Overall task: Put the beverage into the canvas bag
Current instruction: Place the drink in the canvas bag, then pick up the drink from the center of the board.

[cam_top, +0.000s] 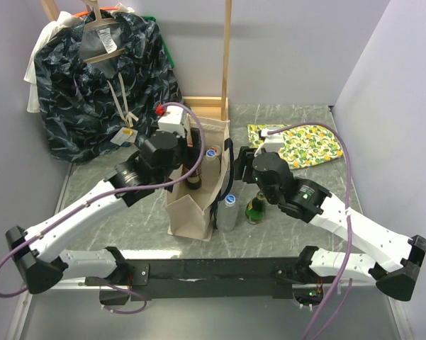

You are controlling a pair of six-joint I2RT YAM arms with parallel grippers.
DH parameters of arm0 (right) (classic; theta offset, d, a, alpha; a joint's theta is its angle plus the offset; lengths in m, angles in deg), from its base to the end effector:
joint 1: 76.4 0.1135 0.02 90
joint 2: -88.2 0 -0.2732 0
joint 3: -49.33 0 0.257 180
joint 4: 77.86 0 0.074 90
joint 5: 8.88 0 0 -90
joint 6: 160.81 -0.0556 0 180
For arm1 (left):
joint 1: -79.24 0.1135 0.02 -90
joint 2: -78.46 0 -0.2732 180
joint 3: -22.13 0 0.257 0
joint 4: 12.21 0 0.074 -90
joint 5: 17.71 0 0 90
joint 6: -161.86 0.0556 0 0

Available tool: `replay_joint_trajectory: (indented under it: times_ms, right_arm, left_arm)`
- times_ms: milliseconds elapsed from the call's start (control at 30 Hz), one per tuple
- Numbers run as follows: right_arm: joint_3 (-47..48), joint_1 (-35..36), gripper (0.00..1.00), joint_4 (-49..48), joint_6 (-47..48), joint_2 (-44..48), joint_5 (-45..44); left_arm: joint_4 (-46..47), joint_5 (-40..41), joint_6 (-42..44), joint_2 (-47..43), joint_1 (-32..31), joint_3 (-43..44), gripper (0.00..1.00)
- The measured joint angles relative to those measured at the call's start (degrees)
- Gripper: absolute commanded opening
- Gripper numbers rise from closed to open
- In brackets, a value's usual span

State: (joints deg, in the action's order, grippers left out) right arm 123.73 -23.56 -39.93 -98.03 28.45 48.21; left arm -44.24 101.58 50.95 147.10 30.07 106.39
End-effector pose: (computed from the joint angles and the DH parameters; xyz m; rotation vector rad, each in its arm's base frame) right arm 0.1702 0.1745 0.3668 -0.0607 1.9257 0.3731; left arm 0.2072 -0.1982 0.4025 0.0984 1.8345 -0.3885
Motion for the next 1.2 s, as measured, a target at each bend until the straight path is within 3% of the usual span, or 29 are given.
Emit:
replay_joint_trajectory:
  times_ms: [367, 933, 1200]
  right_arm:
    - [0.3, 0.0, 0.81, 7.5, -0.9, 3.4, -1.8]
    - [-0.4, 0.0, 0.84, 18.0, -4.5, 7.4, 0.5]
    - [-2.6, 0.0, 0.84, 20.7, -6.4, 4.1, 2.5]
  left_arm:
    - [-7.4, 2.7, -2.9, -7.1, 0.0, -6.3, 1.00]
    - [-16.9, 4.9, -9.4, -11.4, 0.0, -8.2, 0.96]
    - [-17.3, 5.1, -10.1, -13.8, 0.0, -9.6, 0.96]
